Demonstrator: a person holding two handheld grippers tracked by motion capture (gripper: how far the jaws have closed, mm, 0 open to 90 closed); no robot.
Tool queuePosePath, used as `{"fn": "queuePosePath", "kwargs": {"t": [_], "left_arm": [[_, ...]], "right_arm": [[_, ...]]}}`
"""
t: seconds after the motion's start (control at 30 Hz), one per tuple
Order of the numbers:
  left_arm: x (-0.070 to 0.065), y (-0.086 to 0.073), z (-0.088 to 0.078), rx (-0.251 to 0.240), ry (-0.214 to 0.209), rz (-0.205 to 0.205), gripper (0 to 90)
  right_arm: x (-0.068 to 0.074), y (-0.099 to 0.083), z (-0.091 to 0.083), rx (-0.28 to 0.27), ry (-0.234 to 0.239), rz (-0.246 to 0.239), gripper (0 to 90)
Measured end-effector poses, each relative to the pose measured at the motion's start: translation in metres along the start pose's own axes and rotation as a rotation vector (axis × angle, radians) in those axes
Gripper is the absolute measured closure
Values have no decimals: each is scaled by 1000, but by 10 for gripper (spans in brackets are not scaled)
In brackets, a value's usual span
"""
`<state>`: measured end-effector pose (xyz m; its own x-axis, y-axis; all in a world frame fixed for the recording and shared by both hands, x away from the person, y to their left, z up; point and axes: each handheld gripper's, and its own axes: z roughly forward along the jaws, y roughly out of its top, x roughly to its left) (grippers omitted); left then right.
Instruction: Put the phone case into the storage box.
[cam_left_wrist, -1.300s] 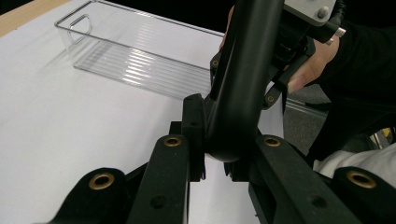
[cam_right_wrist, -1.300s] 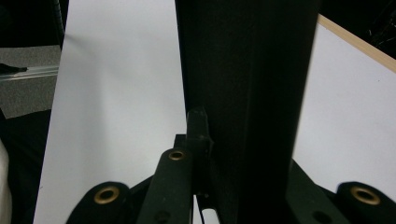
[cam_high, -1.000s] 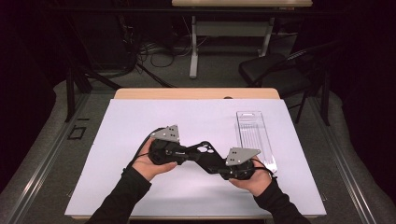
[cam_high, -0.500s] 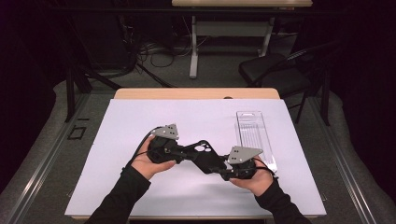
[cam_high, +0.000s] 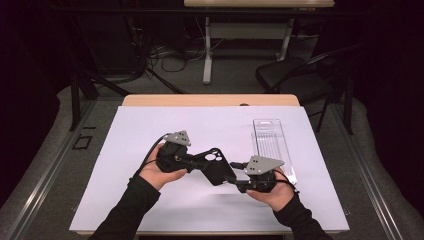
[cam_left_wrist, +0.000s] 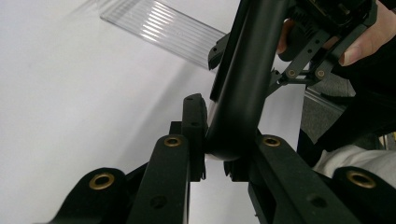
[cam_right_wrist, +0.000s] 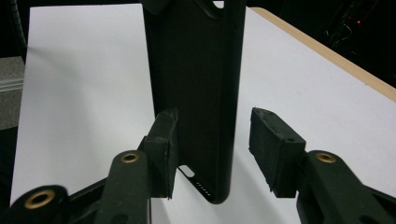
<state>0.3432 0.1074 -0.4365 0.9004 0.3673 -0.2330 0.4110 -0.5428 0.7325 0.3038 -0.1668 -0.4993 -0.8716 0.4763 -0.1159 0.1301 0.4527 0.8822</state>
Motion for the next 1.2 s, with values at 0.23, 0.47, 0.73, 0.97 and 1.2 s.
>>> {"fn": "queuePosePath", "kwargs": {"t": [0.23, 0.47, 0.73, 0.97, 1.2], "left_arm": [[-1, 0, 2, 25, 10, -9, 815], [-2, 2, 2, 48, 28, -12, 815], [-5, 4, 4, 64, 28, -11, 815], [-10, 6, 9, 90, 34, 5, 815], [-12, 7, 13, 118, 40, 17, 815]], "right_arm": [[3, 1, -1, 15, -33, 10, 559], [5, 2, -2, 20, -25, 47, 613], [5, 1, 0, 35, -20, 83, 669], [4, 1, 0, 35, -26, 108, 701], [3, 0, -1, 34, -7, 142, 723]]}}
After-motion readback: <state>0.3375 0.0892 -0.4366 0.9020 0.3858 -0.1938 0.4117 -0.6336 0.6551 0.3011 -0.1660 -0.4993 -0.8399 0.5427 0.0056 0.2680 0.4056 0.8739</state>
